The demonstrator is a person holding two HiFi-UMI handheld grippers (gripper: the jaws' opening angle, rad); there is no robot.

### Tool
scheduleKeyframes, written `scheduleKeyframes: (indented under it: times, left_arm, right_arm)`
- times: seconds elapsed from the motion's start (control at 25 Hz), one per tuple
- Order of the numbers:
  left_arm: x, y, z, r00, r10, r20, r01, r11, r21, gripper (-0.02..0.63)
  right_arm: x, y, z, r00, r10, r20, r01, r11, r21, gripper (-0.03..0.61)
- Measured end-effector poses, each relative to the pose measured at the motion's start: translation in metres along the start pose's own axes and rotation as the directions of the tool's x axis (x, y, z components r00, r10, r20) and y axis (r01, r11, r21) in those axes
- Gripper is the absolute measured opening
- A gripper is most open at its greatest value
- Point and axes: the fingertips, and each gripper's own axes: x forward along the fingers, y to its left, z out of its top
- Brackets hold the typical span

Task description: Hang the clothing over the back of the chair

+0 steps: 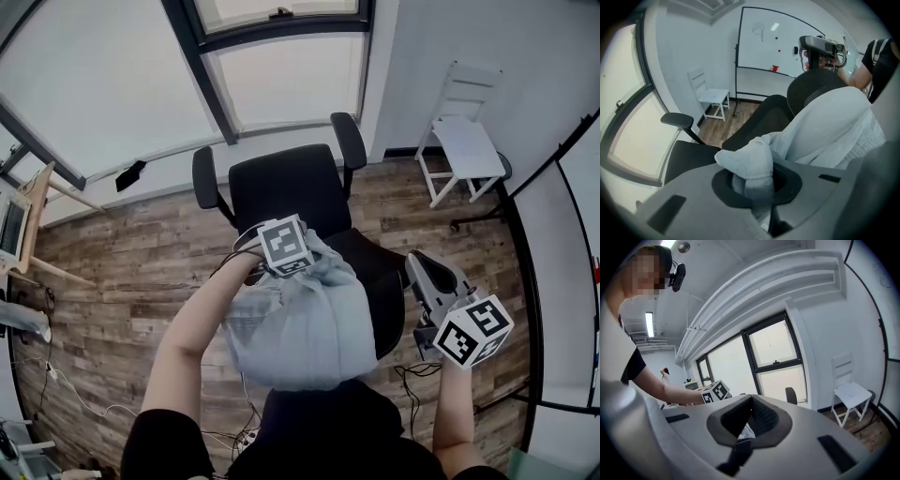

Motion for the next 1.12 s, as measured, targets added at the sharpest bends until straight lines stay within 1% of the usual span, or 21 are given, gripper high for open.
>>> scheduleKeyframes:
  times: [0.08, 0.12, 0.16, 0.24, 0.28, 0.32, 0.48, 0.6, 0.72, 0.88, 1.12]
  left_arm:
    - [-0.001, -0.003, -0.005, 0.999, -0.01, -0.036, 0.011, 1.0, 0.016, 0.022]
    - [-0.001, -0.007, -0.008, 0.998, -0.023, -0.059, 0.024, 0.999, 0.022, 0.035]
    - [-0.001, -0.011, -0.011, 0.996, -0.041, -0.08, 0.042, 0.999, 0.017, 0.07]
    - [-0.001, -0.017, -0.016, 0.992, -0.074, -0.098, 0.071, 0.997, -0.026, 0.205]
    - [-0.001, -0.018, -0.017, 0.993, -0.077, -0.094, 0.072, 0.996, -0.055, 0.271]
    - [-0.002, -0.016, -0.018, 0.994, -0.069, -0.086, 0.063, 0.995, -0.078, 0.292]
    - [-0.008, -0.007, -0.02, 0.998, -0.018, -0.064, 0.009, 0.991, -0.134, 0.325]
    - [-0.016, -0.001, -0.02, 0.999, 0.028, -0.039, -0.034, 0.988, -0.148, 0.328]
    - [-0.026, 0.004, -0.017, 0.997, 0.077, 0.005, -0.075, 0.983, -0.167, 0.328]
    - [-0.041, 0.005, -0.015, 0.989, 0.145, 0.037, -0.136, 0.976, -0.172, 0.328]
    - [-0.063, -0.001, -0.012, 0.97, 0.217, 0.111, -0.193, 0.962, -0.192, 0.328]
  right_arm:
    - [-0.001, -0.001, 0.0, 1.0, 0.0, 0.002, 0.0, 1.0, -0.001, 0.002]
    - [-0.002, -0.001, 0.0, 1.0, 0.0, 0.003, 0.0, 1.0, 0.001, 0.002]
    - [-0.003, 0.0, 0.0, 1.0, 0.0, 0.003, 0.0, 1.0, 0.002, 0.002]
    - [-0.003, 0.002, -0.001, 1.0, 0.004, 0.003, -0.004, 1.0, -0.002, 0.002]
    - [-0.004, 0.003, -0.002, 1.0, 0.006, 0.004, -0.006, 1.0, -0.004, 0.002]
    - [-0.004, 0.004, -0.003, 1.0, 0.007, 0.005, -0.007, 1.0, -0.004, 0.002]
    - [-0.007, 0.009, -0.004, 1.0, 0.008, 0.009, -0.008, 1.0, -0.005, 0.002]
    - [-0.011, 0.013, -0.003, 1.0, 0.01, 0.016, -0.01, 1.0, -0.012, 0.002]
    - [-0.015, 0.018, -0.004, 1.0, 0.006, 0.025, -0.005, 1.0, -0.014, 0.002]
    - [-0.02, 0.027, -0.003, 0.999, 0.006, 0.033, -0.006, 1.0, -0.022, 0.002]
    - [-0.031, 0.043, -0.005, 0.998, 0.003, 0.061, -0.001, 1.0, -0.029, 0.002]
